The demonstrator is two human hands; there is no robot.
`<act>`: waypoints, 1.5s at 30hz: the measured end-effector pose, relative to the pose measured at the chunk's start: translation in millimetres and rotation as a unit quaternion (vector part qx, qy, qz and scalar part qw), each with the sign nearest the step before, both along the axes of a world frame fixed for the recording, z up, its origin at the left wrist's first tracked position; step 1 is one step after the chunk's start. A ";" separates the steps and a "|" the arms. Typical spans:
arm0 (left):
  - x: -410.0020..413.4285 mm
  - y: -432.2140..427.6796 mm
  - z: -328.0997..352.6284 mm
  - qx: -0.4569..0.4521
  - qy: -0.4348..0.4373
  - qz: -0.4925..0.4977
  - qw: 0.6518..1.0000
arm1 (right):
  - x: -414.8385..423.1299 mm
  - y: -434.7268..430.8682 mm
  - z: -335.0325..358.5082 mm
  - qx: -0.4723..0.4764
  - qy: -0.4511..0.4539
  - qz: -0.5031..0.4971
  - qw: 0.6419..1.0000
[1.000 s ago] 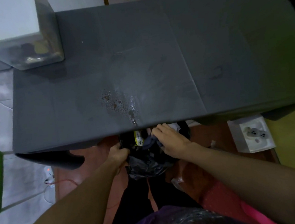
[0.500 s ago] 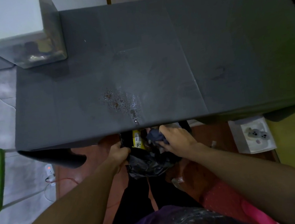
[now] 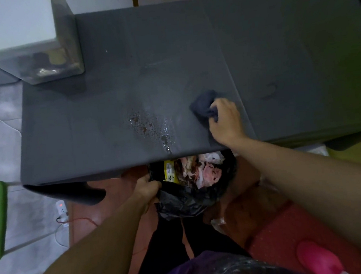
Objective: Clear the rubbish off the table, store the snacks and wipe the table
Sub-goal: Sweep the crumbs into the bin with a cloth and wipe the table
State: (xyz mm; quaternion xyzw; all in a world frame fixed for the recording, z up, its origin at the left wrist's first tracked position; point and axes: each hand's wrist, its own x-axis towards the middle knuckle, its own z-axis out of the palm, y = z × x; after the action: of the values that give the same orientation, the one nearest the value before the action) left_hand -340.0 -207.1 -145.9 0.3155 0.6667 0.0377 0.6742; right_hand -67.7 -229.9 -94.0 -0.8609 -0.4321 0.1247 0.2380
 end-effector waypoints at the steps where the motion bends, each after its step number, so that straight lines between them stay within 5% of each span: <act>1: 0.6 -0.2 0.3 0.002 -0.001 0.000 1.000 | -2.7 -3.0 -3.0 -0.035 -0.004 0.035 0.999; 12: 0.8 3.3 0.0 -0.006 0.014 -0.019 1.000 | -72.8 -81.8 -24.7 -0.046 0.038 0.417 0.907; 18: -1.0 6.7 -2.4 -0.001 0.014 -0.023 1.000 | -63.9 -87.1 -28.1 -0.095 0.126 0.331 0.931; 25: -1.5 6.7 -5.6 0.009 0.026 -0.034 0.999 | -37.3 -29.0 6.3 0.035 0.113 0.078 0.990; 30: 1.3 7.3 1.6 -0.010 0.012 -0.025 1.000 | -10.0 30.0 19.0 0.148 0.092 -0.074 0.982; 34: 1.1 8.7 1.7 -0.015 0.018 -0.034 0.999 | 4.9 53.6 13.8 0.083 -0.053 0.013 0.995; 39: 3.2 6.7 5.8 -0.015 0.014 -0.036 0.999 | 4.1 50.1 -7.0 -0.222 -0.071 0.206 0.951; 45: 3.6 2.2 6.0 -0.009 0.009 -0.025 1.000 | -1.5 42.1 -1.7 -0.217 -0.090 0.220 0.947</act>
State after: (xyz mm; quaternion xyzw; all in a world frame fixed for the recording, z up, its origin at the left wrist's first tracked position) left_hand -336.4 -205.0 -139.9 0.3270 0.6647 0.0121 0.6717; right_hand -69.1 -187.8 -95.7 -0.7826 -0.5933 0.1867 -0.0276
